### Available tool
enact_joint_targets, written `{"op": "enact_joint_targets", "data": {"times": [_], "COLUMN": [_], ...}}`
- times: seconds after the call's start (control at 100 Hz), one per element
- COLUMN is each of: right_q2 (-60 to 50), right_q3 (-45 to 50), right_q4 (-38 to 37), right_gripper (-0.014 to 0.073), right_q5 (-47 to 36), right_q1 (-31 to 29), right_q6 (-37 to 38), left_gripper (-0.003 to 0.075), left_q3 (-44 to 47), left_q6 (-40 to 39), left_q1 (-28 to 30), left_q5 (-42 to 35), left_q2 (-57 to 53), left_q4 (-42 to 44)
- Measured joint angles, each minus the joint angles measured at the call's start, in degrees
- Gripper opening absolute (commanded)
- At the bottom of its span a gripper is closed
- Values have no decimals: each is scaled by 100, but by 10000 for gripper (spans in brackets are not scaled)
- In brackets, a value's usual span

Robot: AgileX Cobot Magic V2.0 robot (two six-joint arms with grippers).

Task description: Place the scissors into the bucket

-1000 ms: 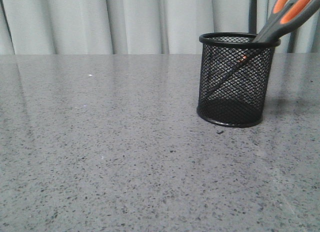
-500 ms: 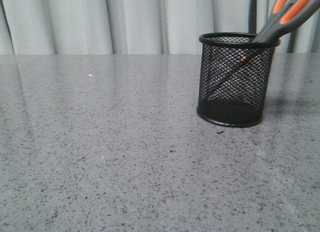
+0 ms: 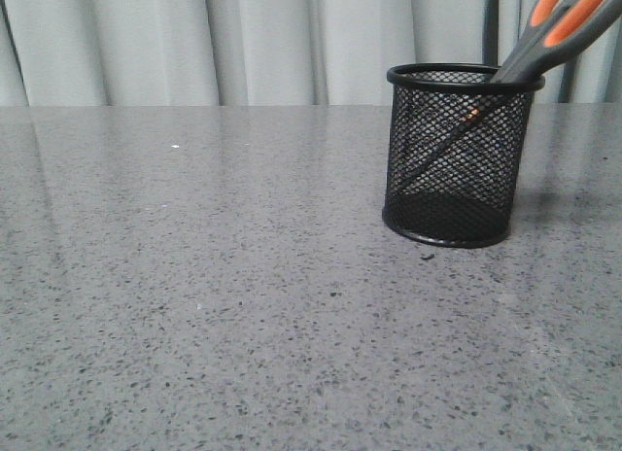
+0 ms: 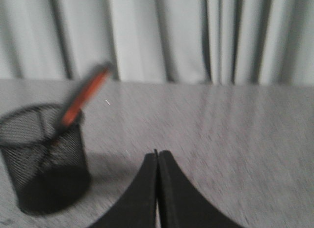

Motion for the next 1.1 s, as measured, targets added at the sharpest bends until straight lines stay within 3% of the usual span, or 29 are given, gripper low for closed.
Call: {"op": "enact_joint_targets", "data": {"times": [0.34,1.1], "right_q2": [-1165,-1197], "right_q3": [900,900], "right_q4": [-368,-665], "right_gripper": [-69,-69], "right_q5": [195,460], "right_q1": [-365,-374], "right_q6": [230,267], "left_gripper": [-20,-20], "left_q3": [0,0], "left_q6": [0,0], "left_q1": [0,0], "left_q5": [0,0], "left_q2": [0,0], "left_q4": [0,0]}}
